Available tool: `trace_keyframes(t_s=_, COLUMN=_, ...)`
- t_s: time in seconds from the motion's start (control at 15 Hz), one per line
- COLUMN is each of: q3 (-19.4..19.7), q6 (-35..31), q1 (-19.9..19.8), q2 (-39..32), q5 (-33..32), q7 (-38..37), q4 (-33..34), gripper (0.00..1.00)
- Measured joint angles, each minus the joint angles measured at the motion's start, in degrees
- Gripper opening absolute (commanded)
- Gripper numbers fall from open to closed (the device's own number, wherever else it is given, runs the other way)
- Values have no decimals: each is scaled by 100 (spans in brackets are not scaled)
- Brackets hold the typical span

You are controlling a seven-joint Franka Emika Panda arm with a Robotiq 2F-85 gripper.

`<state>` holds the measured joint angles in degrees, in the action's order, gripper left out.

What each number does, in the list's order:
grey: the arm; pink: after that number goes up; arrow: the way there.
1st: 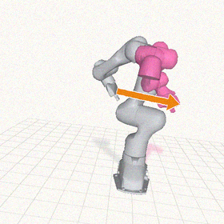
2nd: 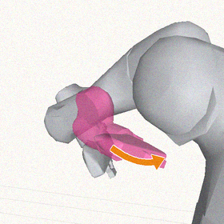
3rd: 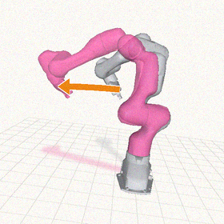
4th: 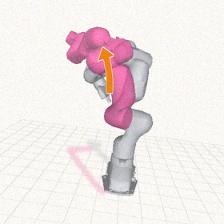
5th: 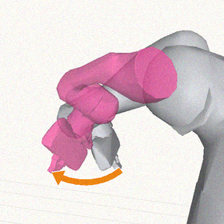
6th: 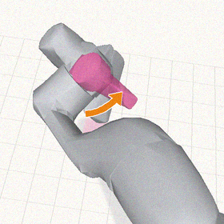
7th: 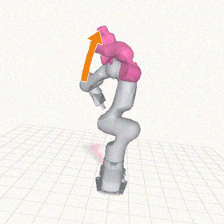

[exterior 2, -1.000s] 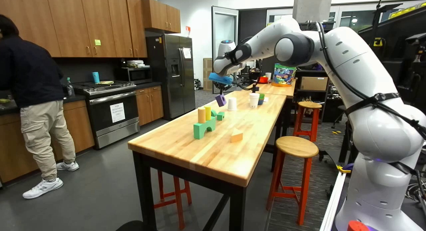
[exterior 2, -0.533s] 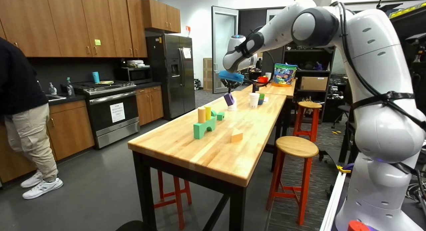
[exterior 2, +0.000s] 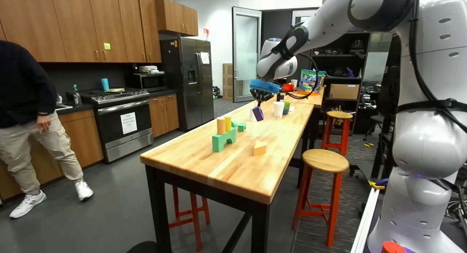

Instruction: Move the purple block forward

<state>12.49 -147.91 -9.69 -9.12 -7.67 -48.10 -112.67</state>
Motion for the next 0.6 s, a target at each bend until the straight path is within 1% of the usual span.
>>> trace_keyframes(t_s=0.27, q3=-5, q6=-278, q1=88, q2=195, q5=19, q7=-5, q4=-460, gripper=0)
trace_keyframes(t_s=0.6, q3=-5, q6=-482, q1=90, q2=352, q5=27, q7=-19, q4=-807, gripper=0)
